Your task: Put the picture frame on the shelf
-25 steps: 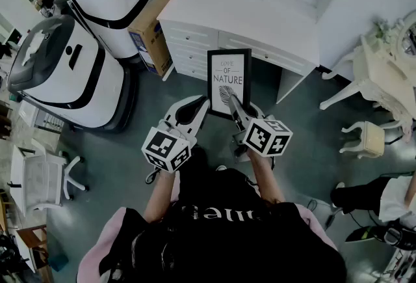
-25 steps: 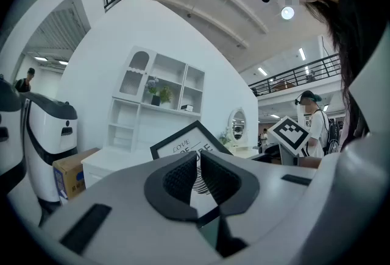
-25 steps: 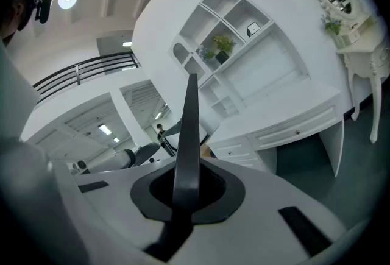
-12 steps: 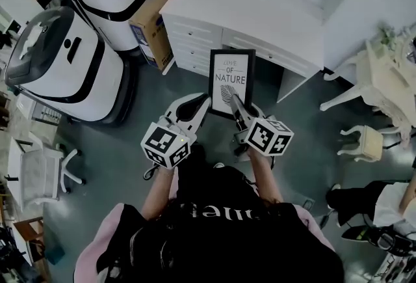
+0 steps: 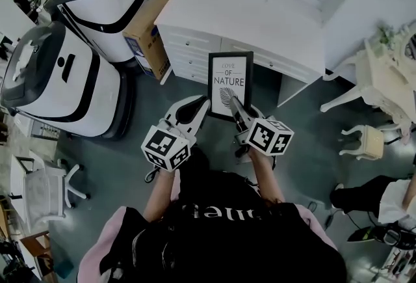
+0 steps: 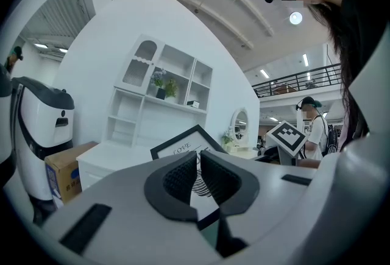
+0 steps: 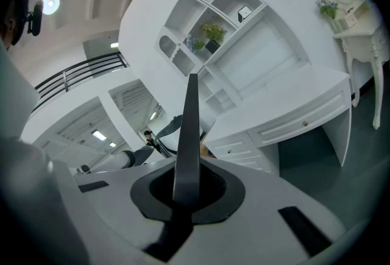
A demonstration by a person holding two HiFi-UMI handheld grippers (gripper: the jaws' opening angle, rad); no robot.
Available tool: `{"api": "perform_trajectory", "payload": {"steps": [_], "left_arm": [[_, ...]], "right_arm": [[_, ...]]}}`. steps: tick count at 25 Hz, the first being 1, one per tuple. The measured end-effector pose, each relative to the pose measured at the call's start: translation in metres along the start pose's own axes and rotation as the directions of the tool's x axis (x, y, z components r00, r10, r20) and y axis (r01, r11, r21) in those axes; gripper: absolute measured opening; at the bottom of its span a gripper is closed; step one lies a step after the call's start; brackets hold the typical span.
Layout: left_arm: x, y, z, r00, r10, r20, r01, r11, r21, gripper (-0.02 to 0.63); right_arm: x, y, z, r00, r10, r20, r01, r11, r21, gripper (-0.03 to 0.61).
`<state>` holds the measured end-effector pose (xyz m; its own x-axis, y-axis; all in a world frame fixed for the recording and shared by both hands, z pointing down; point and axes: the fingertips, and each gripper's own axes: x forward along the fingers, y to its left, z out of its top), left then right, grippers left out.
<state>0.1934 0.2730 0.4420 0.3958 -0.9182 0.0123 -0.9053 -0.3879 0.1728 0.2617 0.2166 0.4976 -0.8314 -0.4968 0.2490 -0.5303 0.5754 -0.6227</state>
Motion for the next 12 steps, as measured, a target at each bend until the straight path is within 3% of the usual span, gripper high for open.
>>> {"api": "perform_trajectory", "payload": {"steps": [5,12], "left_arm": [[0.019,0.047,0.023,1.0,-0.029,0.006,0.028,0.999,0.04,0.029],[0.031,0.116,0.045,0.997,-0.074,-0.01,0.074,0.996,0.04,0.029]], "right_arm": [[0.046,0.004,0.021,1.0,-0.013,0.002,0.013,1.0,0.013,0.052],[0.118,0.02,0.041,1.0,-0.025,0.019,0.025,0.999,0.039,0.052]]}}
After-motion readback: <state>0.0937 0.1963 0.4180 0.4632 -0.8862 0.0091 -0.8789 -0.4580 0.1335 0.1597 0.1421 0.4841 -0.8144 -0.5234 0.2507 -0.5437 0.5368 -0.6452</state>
